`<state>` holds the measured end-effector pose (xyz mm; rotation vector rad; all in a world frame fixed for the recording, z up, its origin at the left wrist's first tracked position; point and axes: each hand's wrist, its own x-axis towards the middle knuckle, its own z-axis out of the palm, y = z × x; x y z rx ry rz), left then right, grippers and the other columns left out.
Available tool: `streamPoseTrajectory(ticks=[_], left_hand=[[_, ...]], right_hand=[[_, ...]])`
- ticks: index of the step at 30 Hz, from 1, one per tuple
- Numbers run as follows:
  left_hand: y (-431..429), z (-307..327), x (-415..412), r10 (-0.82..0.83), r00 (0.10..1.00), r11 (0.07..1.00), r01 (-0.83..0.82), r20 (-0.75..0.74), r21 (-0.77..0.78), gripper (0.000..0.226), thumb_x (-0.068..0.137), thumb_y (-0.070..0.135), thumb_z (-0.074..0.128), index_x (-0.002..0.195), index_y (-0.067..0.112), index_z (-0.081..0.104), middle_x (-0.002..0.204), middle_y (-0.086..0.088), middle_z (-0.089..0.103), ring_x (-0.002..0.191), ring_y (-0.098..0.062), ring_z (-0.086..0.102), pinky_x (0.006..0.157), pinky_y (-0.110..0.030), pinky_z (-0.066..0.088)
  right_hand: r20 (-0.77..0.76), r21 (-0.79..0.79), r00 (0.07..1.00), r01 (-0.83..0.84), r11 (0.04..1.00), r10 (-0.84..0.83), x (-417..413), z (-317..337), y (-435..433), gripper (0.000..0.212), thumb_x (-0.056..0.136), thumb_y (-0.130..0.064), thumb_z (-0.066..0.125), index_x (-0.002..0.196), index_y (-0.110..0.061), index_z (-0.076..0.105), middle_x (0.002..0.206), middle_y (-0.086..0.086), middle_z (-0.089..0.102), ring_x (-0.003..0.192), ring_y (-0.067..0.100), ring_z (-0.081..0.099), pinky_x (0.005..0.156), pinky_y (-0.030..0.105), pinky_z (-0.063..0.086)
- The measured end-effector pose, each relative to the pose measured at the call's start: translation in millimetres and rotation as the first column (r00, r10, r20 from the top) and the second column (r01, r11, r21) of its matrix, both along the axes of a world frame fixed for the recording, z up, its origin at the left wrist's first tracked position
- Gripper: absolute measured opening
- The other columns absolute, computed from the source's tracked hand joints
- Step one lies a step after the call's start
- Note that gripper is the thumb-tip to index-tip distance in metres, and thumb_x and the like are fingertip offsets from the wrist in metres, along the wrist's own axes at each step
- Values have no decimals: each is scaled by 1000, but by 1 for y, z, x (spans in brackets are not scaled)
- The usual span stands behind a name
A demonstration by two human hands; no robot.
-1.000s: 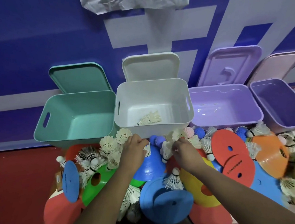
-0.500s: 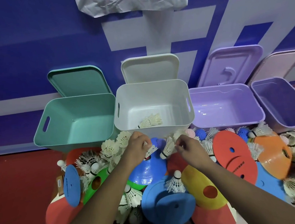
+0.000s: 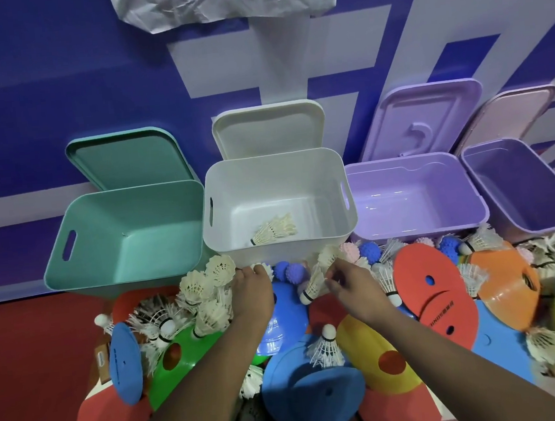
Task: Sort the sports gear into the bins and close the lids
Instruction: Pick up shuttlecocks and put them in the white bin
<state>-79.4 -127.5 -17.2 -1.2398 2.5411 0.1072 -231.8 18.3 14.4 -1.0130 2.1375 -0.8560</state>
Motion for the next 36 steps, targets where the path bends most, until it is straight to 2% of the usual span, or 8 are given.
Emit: streamPoseTrajectory(ticks=[7, 12, 14, 16, 18, 25, 32, 36], left_hand=[[-6, 11, -10, -118, 991, 993, 118, 58, 3, 45, 82, 9, 61, 124, 9, 47, 122, -13, 56, 114, -30, 47, 97, -35, 39], [-13, 43, -4, -195, 976, 981, 195, -97, -8, 34, 82, 17, 64, 114, 9, 54, 109, -8, 60, 103, -27, 53, 94, -31, 38], [-20, 50, 3, -69, 945, 980, 124, -320, 155, 28, 90, 8, 52, 117, 9, 60, 109, -9, 64, 101, -27, 59, 90, -30, 40], [-23, 60, 12, 293, 805, 855, 21, -515, 519, 30, 97, 5, 45, 120, 17, 61, 108, -5, 67, 89, -16, 63, 77, -22, 46], [-18, 65, 18, 566, 665, 643, 14, -488, 765, 30, 100, 5, 42, 117, 24, 58, 104, -1, 66, 79, -5, 60, 65, -15, 45], [-2, 67, 17, 764, 506, 327, 229, -399, 917, 41, 98, -8, 41, 126, 20, 51, 118, 4, 62, 102, -10, 58, 81, -22, 46], [3, 63, 3, 529, 688, 500, 219, -496, 838, 56, 80, 17, 78, 121, 47, 55, 99, 19, 71, 86, 3, 62, 66, -18, 48], [7, 58, 0, 631, 602, 446, 235, -490, 864, 48, 84, 11, 74, 122, 36, 58, 108, 14, 72, 93, -1, 63, 70, -24, 45]], right_hand=[[26, -61, 999, 46, 997, -44, -5, 0, 2, 10, 89, -11, 59, 83, -19, 57, 71, -6, 61, 64, 5, 53, 58, 17, 39], [121, -124, 988, 110, 986, -95, -12, 12, 0, 16, 90, -9, 59, 79, -19, 56, 67, -7, 58, 59, 3, 50, 59, 18, 40], [207, -164, 972, 149, 975, -114, -15, 19, -2, 15, 90, -5, 58, 78, -15, 56, 67, 2, 60, 61, 8, 53, 61, 21, 42], [311, -222, 936, 242, 945, -166, -18, 27, -4, 13, 90, 1, 55, 81, -7, 58, 69, 13, 61, 62, 12, 55, 60, 23, 45], [398, -264, 890, 342, 902, -221, -22, 36, -7, 10, 91, 5, 53, 84, 0, 60, 67, 7, 58, 56, 5, 52, 55, 16, 42], [332, -314, 933, 252, 915, -143, -20, 47, -19, 7, 91, -4, 62, 85, -8, 62, 77, 6, 62, 72, 14, 57, 67, 25, 45], [291, -304, 953, 7, 953, 86, -5, 52, -20, 7, 92, -13, 65, 87, -18, 65, 80, 0, 65, 68, 4, 56, 61, 15, 44], [221, -282, 972, 142, 949, -80, -21, 42, -6, 8, 92, -31, 65, 91, -22, 65, 91, -4, 65, 80, 10, 60, 68, 22, 46]])
